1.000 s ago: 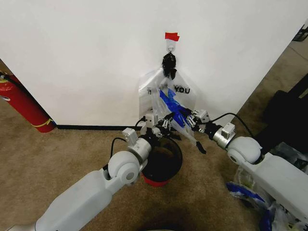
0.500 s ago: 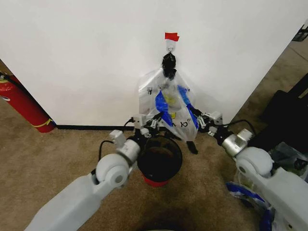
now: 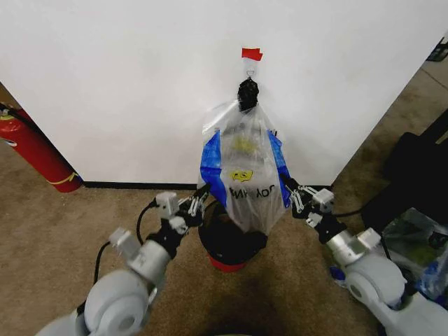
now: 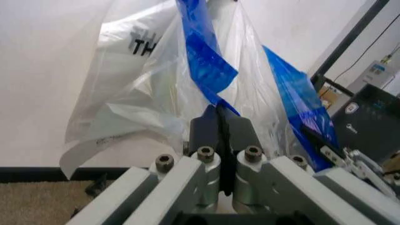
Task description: Pick up the garbage bag from the wall and place it over the trash bin.
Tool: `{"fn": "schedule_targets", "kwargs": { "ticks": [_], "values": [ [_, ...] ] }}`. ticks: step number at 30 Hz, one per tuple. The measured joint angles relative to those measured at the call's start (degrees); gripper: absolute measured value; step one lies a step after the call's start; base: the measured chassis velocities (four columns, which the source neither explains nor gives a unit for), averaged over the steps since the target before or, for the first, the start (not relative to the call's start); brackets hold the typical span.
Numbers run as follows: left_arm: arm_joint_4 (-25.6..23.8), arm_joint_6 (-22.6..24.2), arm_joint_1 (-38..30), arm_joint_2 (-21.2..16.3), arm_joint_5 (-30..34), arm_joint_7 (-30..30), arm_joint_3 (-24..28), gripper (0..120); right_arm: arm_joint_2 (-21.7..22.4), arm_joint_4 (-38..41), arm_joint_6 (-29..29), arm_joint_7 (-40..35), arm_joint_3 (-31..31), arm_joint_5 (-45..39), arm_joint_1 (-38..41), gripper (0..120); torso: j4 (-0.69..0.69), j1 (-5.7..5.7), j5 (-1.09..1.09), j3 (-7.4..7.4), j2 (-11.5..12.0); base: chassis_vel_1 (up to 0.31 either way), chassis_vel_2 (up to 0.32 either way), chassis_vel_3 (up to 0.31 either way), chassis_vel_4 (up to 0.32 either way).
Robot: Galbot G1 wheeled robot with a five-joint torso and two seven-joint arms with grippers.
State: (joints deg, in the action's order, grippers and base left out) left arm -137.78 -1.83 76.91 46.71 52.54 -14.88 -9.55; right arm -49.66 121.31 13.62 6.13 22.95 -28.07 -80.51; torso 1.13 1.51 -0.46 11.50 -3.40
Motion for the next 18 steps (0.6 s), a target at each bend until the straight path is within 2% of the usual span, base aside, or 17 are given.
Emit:
{"fn": "schedule_targets", "kwargs": {
  "ticks": [13, 18],
  "values": [
    [-3.8, -1.0, 8.0, 1.1, -3.2, 0.4, -5.6, 0, -1.7, 3.8, 3.6, 0.6, 2.0, 6.4, -8.9, 0, -0.01, 0.01, 0.0, 0.01, 0.0, 0.0, 0.0, 0.0, 0.0],
    [-5.4, -1.4, 11.2, 1.7, -3.9, 0.4, -7.9, 0, -1.5, 6.2, 3.7, -2.3, 2.2, 6.2, -8.5, 0, -0.03, 0.0, 0.01, 0.01, 0.0, 0.0, 0.0, 0.0, 0.0]
  ]
}}
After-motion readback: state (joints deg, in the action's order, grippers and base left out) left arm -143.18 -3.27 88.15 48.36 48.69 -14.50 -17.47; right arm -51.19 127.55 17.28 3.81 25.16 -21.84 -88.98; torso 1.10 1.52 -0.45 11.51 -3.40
